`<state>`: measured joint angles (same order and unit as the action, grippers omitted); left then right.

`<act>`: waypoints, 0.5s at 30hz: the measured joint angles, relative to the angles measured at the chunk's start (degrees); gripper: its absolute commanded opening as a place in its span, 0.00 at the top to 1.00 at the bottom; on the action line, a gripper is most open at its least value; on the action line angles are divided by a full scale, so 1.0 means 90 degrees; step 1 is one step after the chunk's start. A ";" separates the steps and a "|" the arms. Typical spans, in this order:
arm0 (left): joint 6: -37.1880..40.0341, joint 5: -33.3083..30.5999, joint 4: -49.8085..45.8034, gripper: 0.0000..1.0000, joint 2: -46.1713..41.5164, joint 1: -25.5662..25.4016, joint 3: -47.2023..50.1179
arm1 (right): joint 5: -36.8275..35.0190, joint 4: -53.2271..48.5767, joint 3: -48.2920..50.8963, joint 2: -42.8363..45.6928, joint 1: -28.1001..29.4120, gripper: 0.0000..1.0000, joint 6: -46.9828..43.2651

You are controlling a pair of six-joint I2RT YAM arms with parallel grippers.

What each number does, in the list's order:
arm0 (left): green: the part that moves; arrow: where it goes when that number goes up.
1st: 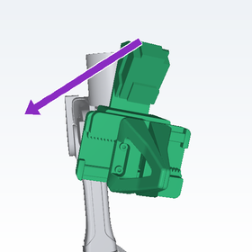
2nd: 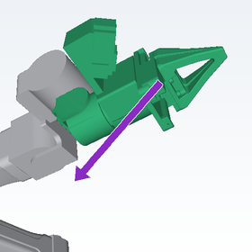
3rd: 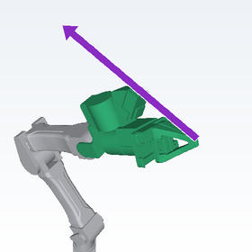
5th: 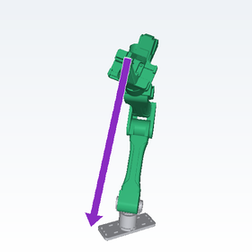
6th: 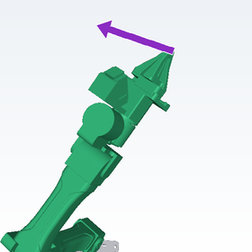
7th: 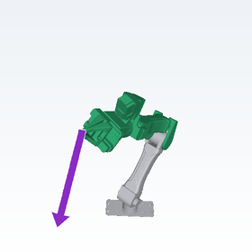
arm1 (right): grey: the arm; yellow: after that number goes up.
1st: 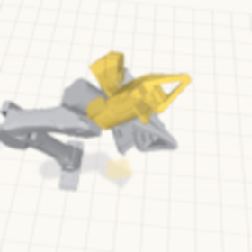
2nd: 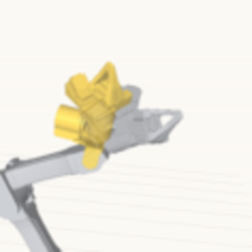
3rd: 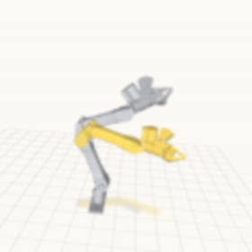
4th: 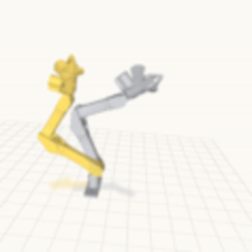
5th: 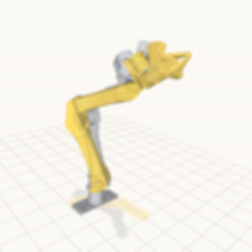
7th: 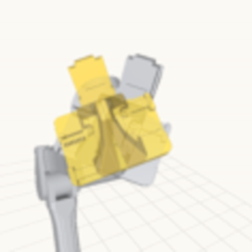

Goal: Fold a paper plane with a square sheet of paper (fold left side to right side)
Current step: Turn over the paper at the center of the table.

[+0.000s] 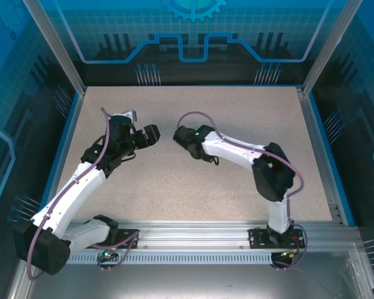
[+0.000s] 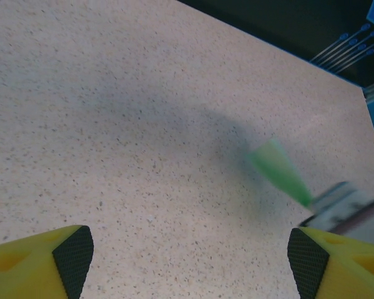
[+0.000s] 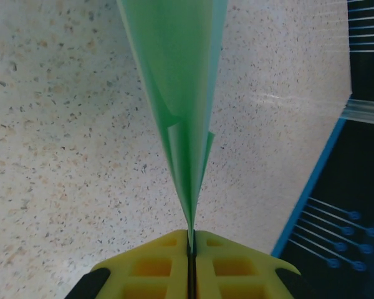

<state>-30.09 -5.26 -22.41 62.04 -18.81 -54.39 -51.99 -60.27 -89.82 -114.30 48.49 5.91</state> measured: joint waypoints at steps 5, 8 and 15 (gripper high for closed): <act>0.0000 -0.0117 -0.0015 0.14 0.0005 0.0000 0.0000 | -0.0420 -0.0204 -0.0437 -0.1064 0.0284 0.82 -0.0019; 0.0000 -0.0121 -0.0019 0.13 0.0058 0.0000 0.0000 | -0.0313 -0.0233 -0.0600 -0.1433 0.0440 0.57 -0.0007; 0.0000 -0.0090 -0.0027 0.12 0.0304 0.0000 -0.0010 | 0.1112 0.0044 -0.0289 -0.0809 0.0789 0.15 -0.0100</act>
<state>-30.09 -6.07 -22.65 64.77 -18.81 -54.48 -41.98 -59.88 -92.42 -121.58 55.59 5.02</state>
